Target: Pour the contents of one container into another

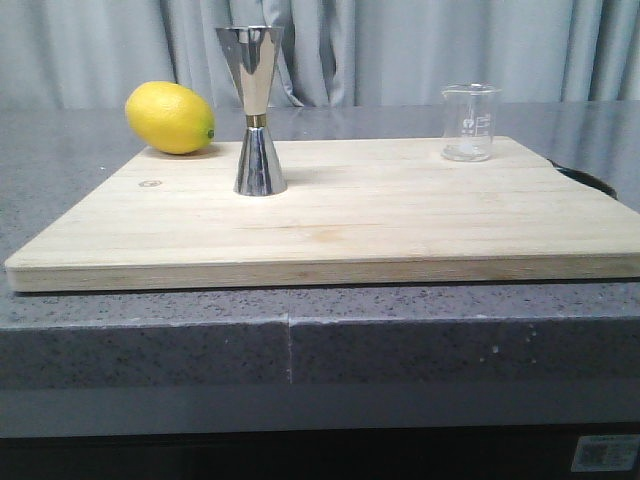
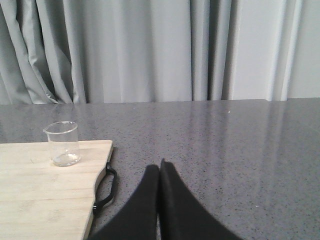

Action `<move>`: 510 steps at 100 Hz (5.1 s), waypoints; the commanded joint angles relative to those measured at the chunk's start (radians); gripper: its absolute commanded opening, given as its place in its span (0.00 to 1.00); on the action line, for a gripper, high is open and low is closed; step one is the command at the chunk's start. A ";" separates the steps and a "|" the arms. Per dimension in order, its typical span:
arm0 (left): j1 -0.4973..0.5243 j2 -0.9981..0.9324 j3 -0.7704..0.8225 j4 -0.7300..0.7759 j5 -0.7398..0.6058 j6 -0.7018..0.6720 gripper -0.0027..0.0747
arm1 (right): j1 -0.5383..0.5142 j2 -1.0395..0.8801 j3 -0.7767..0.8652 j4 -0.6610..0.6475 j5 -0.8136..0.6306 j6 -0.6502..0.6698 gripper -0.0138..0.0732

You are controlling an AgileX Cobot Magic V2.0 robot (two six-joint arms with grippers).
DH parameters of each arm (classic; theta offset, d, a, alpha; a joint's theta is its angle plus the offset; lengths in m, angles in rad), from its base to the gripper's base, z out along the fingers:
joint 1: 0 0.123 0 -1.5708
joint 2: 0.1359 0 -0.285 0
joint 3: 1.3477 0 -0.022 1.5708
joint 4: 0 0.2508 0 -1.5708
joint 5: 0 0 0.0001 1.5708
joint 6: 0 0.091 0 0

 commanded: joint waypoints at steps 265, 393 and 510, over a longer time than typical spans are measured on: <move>-0.008 -0.021 0.028 0.113 -0.032 0.005 0.01 | -0.007 -0.011 -0.025 -0.056 -0.102 -0.001 0.08; -0.008 -0.021 0.028 0.113 -0.032 0.005 0.01 | -0.007 -0.011 -0.025 -0.455 -0.171 0.388 0.08; -0.008 -0.021 0.028 0.113 -0.032 0.005 0.01 | -0.038 -0.020 0.234 0.204 -0.399 -0.238 0.08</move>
